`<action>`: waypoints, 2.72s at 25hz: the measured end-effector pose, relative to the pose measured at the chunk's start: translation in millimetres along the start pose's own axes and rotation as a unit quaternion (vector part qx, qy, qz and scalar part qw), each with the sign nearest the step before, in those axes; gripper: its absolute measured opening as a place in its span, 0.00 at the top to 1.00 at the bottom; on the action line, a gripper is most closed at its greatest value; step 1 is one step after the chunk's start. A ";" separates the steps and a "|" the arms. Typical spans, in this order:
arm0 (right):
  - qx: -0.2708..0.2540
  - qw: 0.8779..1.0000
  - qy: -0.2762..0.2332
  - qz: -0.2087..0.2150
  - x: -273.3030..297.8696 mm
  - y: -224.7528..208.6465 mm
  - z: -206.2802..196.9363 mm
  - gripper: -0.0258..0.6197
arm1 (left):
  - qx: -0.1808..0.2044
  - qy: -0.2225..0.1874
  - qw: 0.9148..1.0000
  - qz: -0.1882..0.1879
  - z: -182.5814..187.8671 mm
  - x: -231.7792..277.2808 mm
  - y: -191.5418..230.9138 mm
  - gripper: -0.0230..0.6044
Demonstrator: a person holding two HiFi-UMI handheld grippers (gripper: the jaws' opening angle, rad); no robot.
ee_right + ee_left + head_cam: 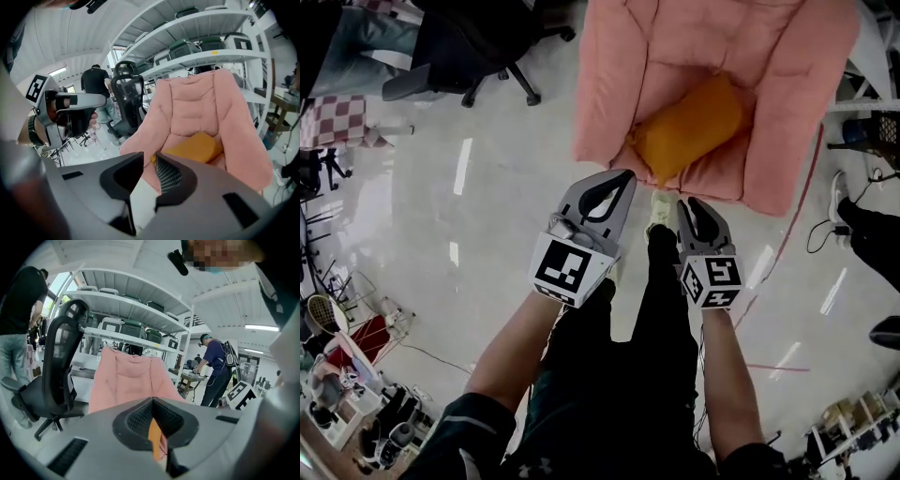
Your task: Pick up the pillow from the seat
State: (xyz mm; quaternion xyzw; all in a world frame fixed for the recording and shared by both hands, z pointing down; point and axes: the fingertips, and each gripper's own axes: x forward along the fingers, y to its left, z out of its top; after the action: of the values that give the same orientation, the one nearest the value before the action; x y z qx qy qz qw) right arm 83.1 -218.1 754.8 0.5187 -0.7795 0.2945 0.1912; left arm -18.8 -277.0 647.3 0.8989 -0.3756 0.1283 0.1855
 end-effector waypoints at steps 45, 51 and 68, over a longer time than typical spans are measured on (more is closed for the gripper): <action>0.107 0.983 0.146 0.006 159.9 -58.3 -156.9 0.93 | -0.032 0.052 0.998 0.009 -122.4 55.2 31.9 0.96; 0.093 0.988 0.124 0.028 134.1 -51.9 -106.6 0.94 | -0.025 0.038 0.999 0.014 -79.3 43.4 24.1 0.96; 0.133 0.989 -0.010 0.070 49.9 -47.1 99.0 0.94 | -0.044 -0.004 0.998 0.047 63.2 -0.2 10.7 0.96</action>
State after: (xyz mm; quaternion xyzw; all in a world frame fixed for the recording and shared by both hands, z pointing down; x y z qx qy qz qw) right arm 107.8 -331.5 722.6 0.4866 -0.7698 0.4028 0.0921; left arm -20.9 -310.9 593.0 0.8719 -0.4230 0.1166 0.2174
